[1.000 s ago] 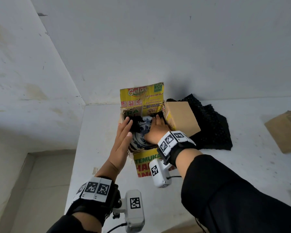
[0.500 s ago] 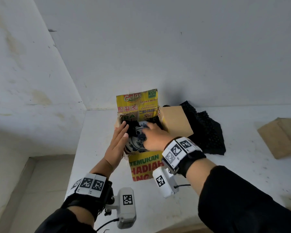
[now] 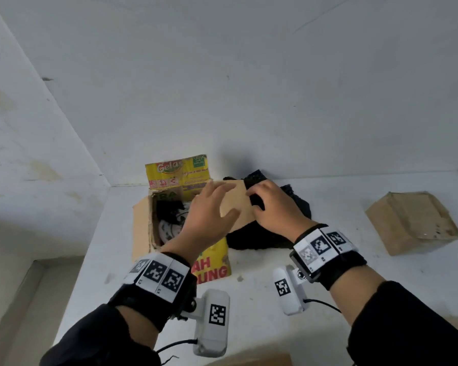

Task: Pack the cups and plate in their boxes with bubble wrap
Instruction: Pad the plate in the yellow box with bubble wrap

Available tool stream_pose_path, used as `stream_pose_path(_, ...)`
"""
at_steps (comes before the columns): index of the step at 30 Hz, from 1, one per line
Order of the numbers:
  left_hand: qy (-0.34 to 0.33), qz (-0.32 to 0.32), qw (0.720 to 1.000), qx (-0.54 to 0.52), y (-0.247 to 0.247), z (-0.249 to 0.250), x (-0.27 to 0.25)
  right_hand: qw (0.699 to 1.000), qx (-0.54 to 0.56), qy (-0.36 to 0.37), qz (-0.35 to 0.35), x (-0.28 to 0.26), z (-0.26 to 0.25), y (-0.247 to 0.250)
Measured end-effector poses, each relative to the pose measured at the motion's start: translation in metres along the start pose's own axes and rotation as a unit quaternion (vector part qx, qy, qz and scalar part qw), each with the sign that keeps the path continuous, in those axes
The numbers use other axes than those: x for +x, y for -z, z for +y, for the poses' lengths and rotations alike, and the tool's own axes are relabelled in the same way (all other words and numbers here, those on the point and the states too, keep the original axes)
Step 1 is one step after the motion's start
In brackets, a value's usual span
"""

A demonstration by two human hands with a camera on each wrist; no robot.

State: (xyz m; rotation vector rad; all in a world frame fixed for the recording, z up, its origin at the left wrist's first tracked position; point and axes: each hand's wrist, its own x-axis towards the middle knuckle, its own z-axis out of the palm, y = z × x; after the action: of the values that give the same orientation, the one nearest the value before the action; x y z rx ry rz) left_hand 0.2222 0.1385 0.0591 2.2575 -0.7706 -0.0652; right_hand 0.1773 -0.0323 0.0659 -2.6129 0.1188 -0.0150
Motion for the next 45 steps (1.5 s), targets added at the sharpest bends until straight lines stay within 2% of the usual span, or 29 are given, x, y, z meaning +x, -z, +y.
stream_pose_path(3, -0.042, -0.043, 0.998, -0.009, -0.032, 0.030, 0.020, 0.998, -0.003, -0.069, 0.008, -0.002, 0.042, 0.008)
stream_pose_path(7, -0.027, -0.113, 0.992, 0.039, -0.079, 0.048, 0.049, 0.991, -0.010, -0.133, -0.005, 0.004, 0.091, -0.003)
stream_pose_path(10, 0.010, -0.167, 0.983, 0.073, -0.106, 0.052, 0.070, 0.989, 0.025, -0.148, -0.013, 0.013, 0.115, -0.022)
stream_pose_path(12, 0.048, -0.196, 0.975, 0.094, -0.119, 0.052, 0.081, 0.986, 0.029, -0.159, -0.045, 0.018, 0.126, -0.035)
stream_pose_path(14, 0.091, -0.214, 0.967, 0.102, -0.129, 0.049, 0.088, 0.983, -0.017, -0.169, -0.064, 0.021, 0.132, -0.046)
stream_pose_path(16, 0.113, -0.224, 0.961, 0.114, -0.135, 0.044, 0.092, 0.980, -0.104, -0.161, -0.043, 0.022, 0.136, -0.056)
stream_pose_path(18, 0.114, -0.229, 0.958, 0.128, -0.138, 0.041, 0.093, 0.981, -0.129, -0.144, 0.012, 0.022, 0.142, -0.061)
stream_pose_path(20, 0.110, -0.225, 0.959, 0.136, -0.139, 0.038, 0.094, 0.986, -0.087, -0.124, 0.074, 0.023, 0.147, -0.061)
stream_pose_path(23, 0.075, -0.190, 0.962, 0.181, -0.136, 0.039, 0.100, 0.983, 0.031, -0.099, 0.151, 0.024, 0.148, -0.042)
stream_pose_path(25, 0.057, -0.156, 0.966, 0.197, -0.132, 0.044, 0.105, 0.972, 0.129, -0.101, 0.165, 0.023, 0.147, -0.022)
stream_pose_path(28, 0.033, -0.109, 0.978, 0.178, -0.126, 0.053, 0.112, 0.946, 0.256, -0.128, 0.151, 0.022, 0.147, 0.006)
stream_pose_path(33, 0.002, -0.054, 0.993, 0.107, -0.114, 0.073, 0.119, 0.908, 0.342, -0.098, 0.221, 0.016, 0.134, 0.048)
stream_pose_path(37, -0.051, 0.002, 0.996, 0.073, -0.094, 0.092, 0.118, 0.888, 0.377, -0.060, 0.255, 0.010, 0.117, 0.079)
stream_pose_path(39, -0.063, 0.009, 0.996, 0.055, -0.081, 0.101, 0.114, 0.884, 0.391, -0.056, 0.250, 0.009, 0.108, 0.090)
stream_pose_path(41, -0.052, 0.002, 0.998, 0.038, -0.067, 0.108, 0.110, 0.890, 0.405, -0.040, 0.207, 0.004, 0.095, 0.098)
stream_pose_path(43, -0.033, -0.010, 0.999, 0.004, -0.050, 0.110, 0.105, 0.917, 0.373, 0.000, 0.140, -0.002, 0.082, 0.104)
stream_pose_path(45, -0.006, -0.019, 0.999, -0.051, -0.032, 0.108, 0.100, 0.956, 0.276, 0.051, 0.090, -0.004, 0.071, 0.106)
